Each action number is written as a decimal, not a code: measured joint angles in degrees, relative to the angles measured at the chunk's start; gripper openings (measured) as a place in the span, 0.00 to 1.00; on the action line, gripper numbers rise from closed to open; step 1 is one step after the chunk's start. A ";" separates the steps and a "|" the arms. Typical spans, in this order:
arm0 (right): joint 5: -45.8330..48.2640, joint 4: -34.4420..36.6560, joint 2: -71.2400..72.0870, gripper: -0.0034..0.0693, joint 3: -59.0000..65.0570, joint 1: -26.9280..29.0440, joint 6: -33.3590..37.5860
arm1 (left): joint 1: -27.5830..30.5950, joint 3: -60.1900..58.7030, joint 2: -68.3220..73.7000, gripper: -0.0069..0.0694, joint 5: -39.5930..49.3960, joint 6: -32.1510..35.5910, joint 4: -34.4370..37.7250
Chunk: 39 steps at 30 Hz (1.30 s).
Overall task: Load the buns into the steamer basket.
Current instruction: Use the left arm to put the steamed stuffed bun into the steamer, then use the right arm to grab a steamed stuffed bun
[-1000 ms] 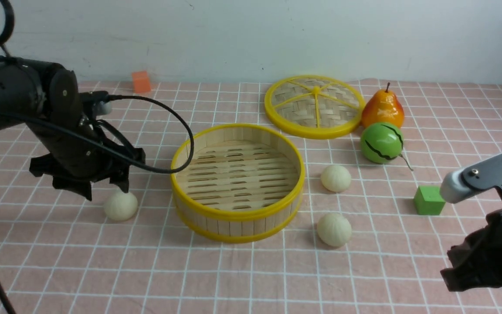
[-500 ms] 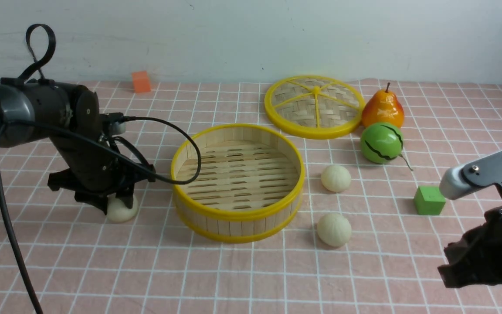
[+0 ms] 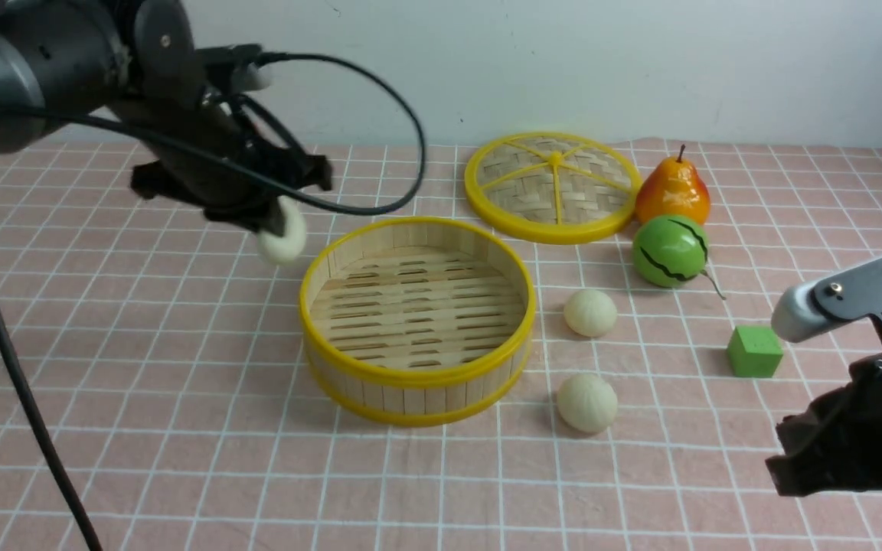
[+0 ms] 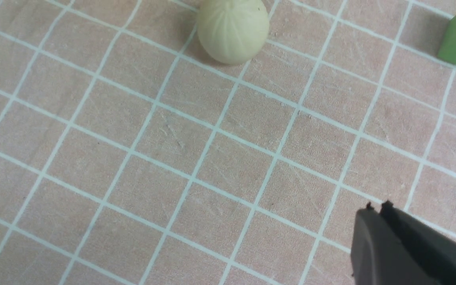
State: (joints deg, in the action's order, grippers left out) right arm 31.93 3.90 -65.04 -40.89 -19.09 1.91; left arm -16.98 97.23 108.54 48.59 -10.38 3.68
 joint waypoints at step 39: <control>9.05 0.52 -52.47 0.68 -54.18 0.06 -1.91 | -3.87 -34.76 -41.18 0.20 1.59 -3.63 -4.56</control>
State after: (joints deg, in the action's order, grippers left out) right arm 40.98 4.42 -117.52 -95.07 -19.02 0.00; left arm -20.85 62.47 67.36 50.18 -14.00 -0.88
